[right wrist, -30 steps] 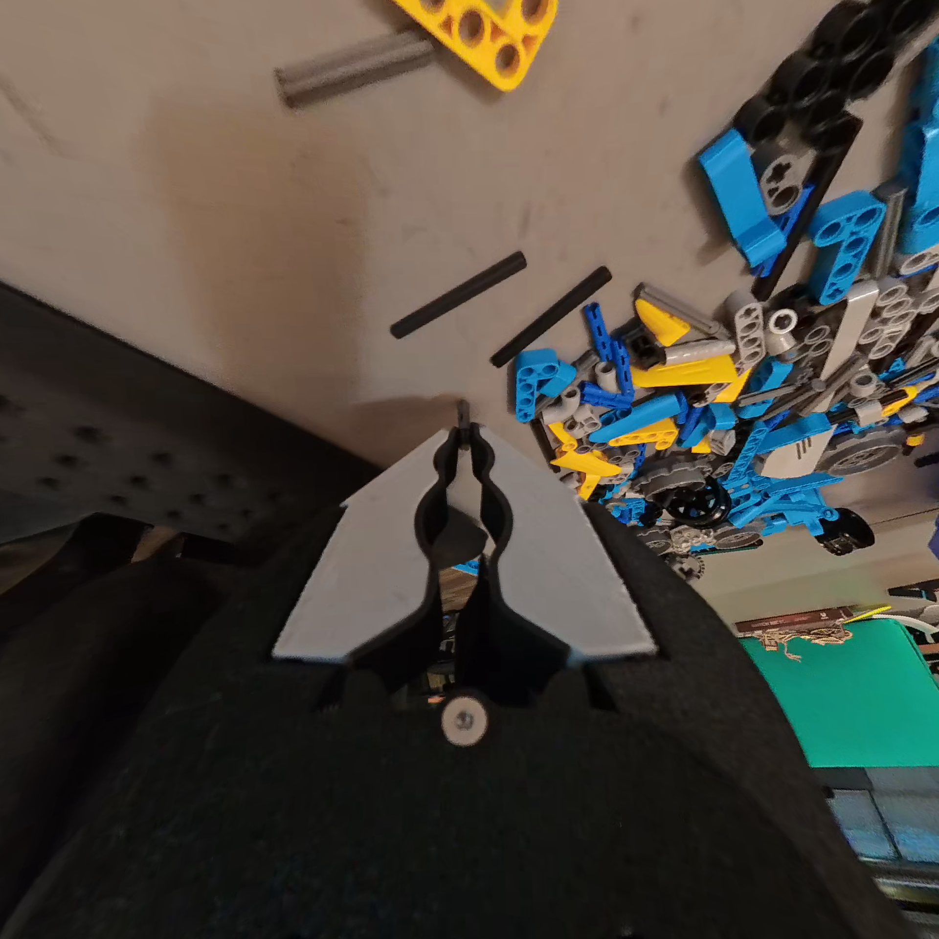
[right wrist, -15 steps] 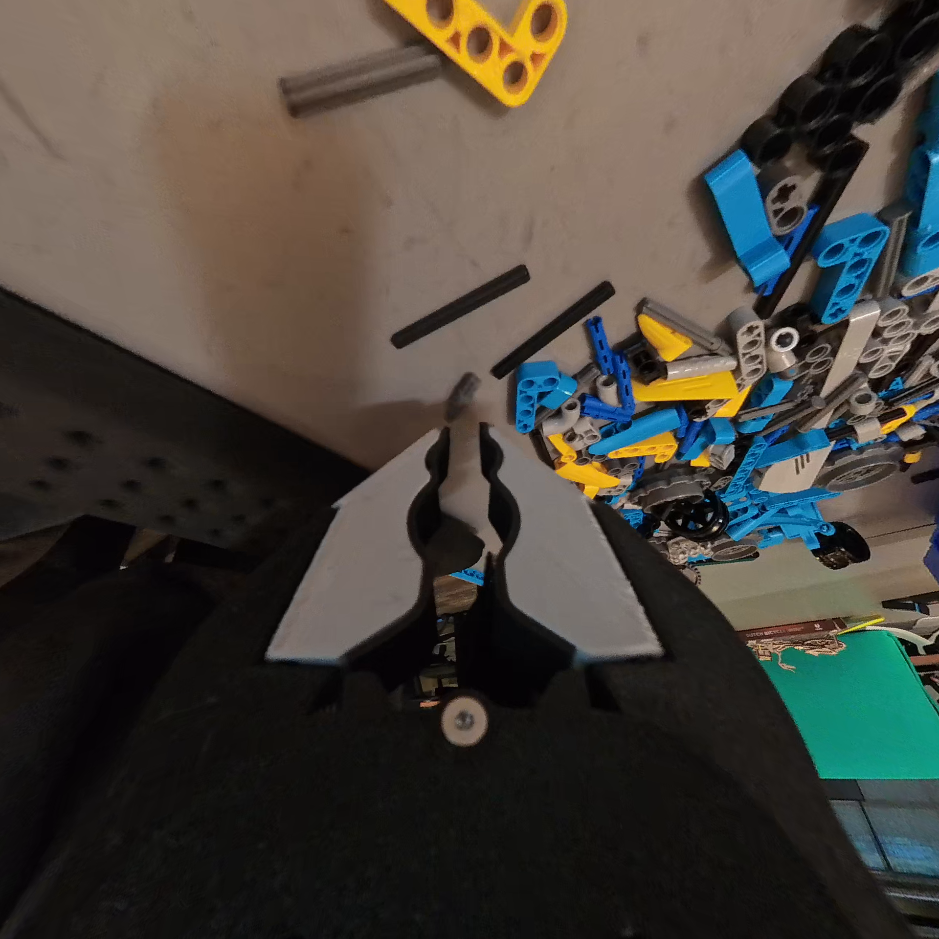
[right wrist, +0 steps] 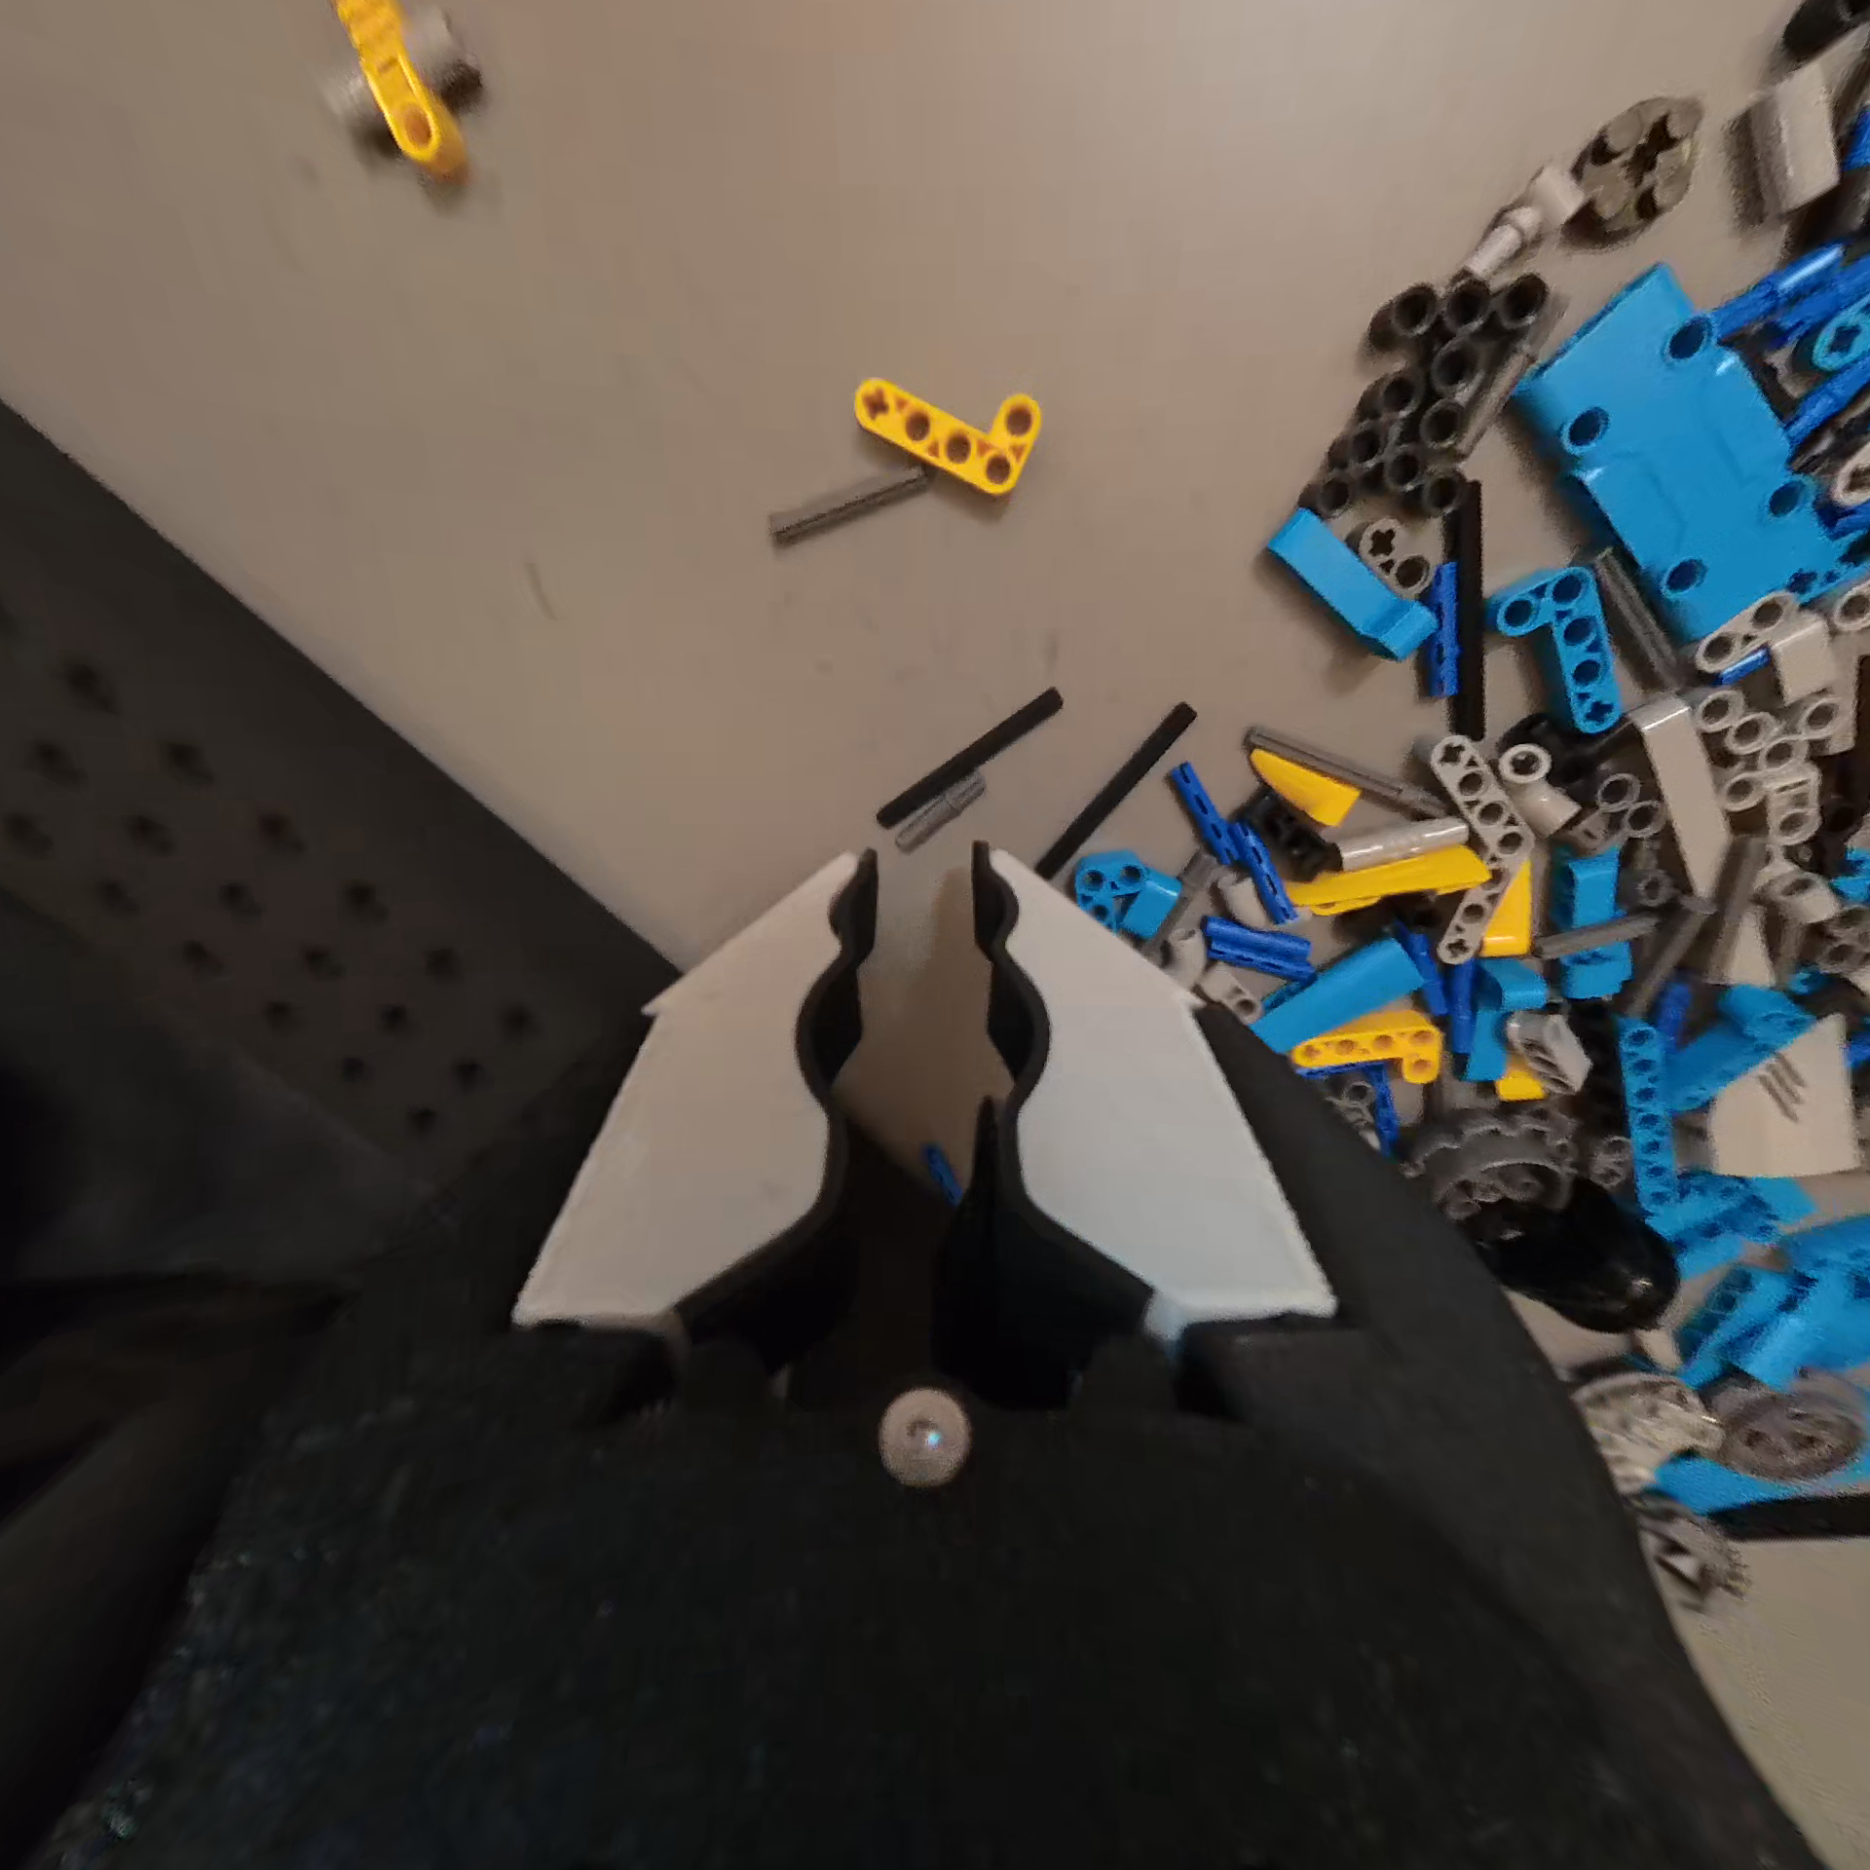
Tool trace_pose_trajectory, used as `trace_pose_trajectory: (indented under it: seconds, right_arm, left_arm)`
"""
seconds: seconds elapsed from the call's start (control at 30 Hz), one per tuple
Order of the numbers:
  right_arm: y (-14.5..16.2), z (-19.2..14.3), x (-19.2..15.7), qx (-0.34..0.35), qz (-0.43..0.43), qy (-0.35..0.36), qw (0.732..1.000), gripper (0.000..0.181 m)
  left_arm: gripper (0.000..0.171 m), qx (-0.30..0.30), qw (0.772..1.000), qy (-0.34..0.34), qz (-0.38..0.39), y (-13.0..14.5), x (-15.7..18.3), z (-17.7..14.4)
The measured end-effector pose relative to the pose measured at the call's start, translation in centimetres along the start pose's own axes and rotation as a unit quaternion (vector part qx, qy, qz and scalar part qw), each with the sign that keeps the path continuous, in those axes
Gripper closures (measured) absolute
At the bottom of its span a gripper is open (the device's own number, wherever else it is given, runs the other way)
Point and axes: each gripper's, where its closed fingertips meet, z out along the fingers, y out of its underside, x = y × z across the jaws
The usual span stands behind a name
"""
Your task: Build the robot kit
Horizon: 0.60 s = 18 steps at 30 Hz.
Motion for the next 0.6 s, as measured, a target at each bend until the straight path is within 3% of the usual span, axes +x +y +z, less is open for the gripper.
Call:
trace_pose_trajectory:
  seconds: [0.23,0.6]
  right_arm:
    - [0.0,1.3,0.6,0.019,0.022,0.005,1.0,0.163]
    - [0.3,2.3,1.5,-0.024,0.001,0.067,0.997,0.174]
  left_arm:
    - [0.164,-0.002,1.0,0.0,0.0,0.1,0.0,0.1]
    - [0.164,-0.004,1.0,0.002,0.001,0.1,0.1,0.1]
